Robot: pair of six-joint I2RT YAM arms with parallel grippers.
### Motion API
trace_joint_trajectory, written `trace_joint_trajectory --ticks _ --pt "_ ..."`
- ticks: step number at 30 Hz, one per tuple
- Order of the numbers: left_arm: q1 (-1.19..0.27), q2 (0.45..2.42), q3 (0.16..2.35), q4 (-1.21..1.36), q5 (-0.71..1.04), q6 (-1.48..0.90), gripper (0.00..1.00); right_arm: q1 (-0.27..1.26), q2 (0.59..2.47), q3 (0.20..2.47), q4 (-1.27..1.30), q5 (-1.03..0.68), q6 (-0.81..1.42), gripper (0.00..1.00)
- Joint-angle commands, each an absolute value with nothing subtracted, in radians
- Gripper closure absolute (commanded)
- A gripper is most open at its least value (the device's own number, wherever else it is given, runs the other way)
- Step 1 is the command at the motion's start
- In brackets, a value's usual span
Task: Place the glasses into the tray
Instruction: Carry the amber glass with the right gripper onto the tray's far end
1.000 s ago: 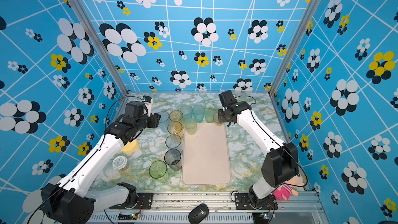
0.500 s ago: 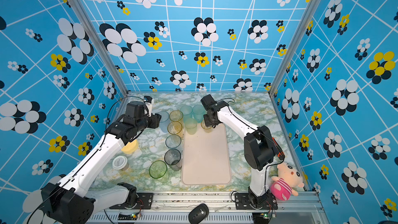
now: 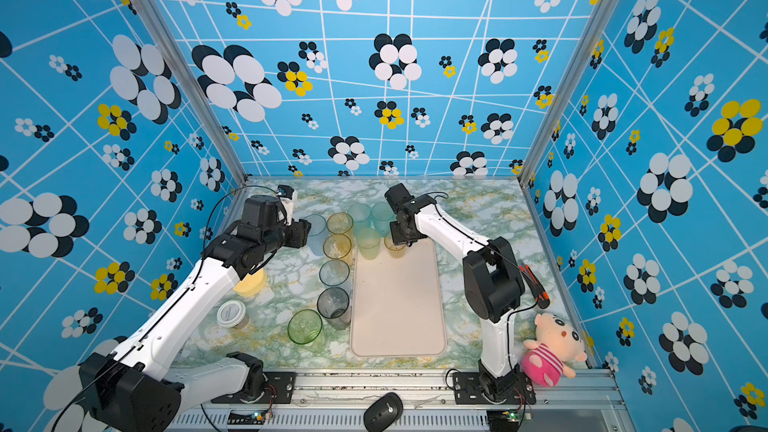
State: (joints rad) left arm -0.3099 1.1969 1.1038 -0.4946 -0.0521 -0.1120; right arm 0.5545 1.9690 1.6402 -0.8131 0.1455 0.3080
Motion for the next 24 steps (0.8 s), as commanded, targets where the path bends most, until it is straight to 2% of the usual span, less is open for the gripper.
trace_joint_trajectory --ticks 1,17,22,24 --pt "-0.314 1.204 1.137 -0.511 -0.053 -0.101 0.39 0.561 1.985 1.672 -0.795 0.126 0.33 1.0" --pt "-0.313 1.206 1.137 -0.518 -0.061 -0.095 0.37 0.548 2.021 1.675 -0.782 0.131 0.341 1.0" --pt "-0.312 1.206 1.135 -0.52 -0.061 -0.094 0.37 0.548 2.015 1.669 -0.778 0.132 0.341 0.87" --pt "-0.313 1.206 1.135 -0.52 -0.061 -0.094 0.37 0.548 2.01 1.667 -0.778 0.134 0.341 0.85"
